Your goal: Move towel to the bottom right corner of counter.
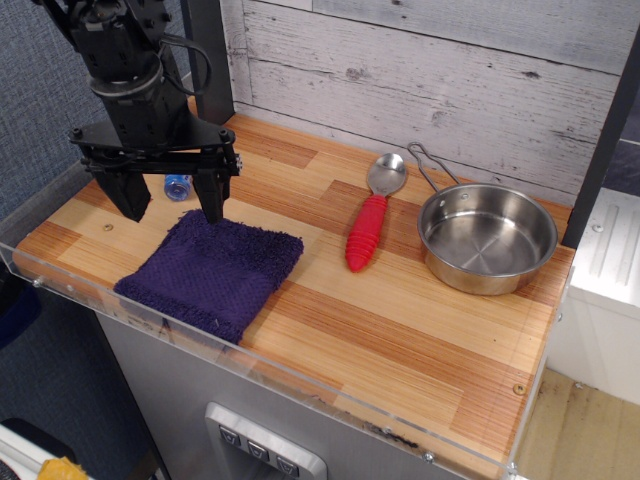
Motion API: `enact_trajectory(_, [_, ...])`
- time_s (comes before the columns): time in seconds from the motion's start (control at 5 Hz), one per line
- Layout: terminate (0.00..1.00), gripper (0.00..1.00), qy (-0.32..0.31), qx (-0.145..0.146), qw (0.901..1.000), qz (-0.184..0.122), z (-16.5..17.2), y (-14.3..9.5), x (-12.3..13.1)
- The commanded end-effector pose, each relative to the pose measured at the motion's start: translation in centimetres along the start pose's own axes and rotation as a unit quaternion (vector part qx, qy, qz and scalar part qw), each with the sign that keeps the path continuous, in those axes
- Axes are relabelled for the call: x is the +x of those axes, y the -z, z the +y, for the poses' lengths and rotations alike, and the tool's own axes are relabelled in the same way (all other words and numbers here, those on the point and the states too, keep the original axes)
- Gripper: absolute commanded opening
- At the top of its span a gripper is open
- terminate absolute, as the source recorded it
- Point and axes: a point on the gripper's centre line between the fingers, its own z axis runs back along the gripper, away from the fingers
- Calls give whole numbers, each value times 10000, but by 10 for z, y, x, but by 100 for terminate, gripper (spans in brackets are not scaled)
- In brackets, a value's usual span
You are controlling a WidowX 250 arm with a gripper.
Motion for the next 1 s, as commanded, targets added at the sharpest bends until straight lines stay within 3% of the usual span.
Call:
enact_trajectory(0.0, [0,100,0,0,10000,0,0,0,0])
enact_trajectory(0.6, [0,100,-9,154,9999,-53,-1,21,-2])
enact_trajectory(0.8, [0,100,45,182,9998,74,-3,30,-3])
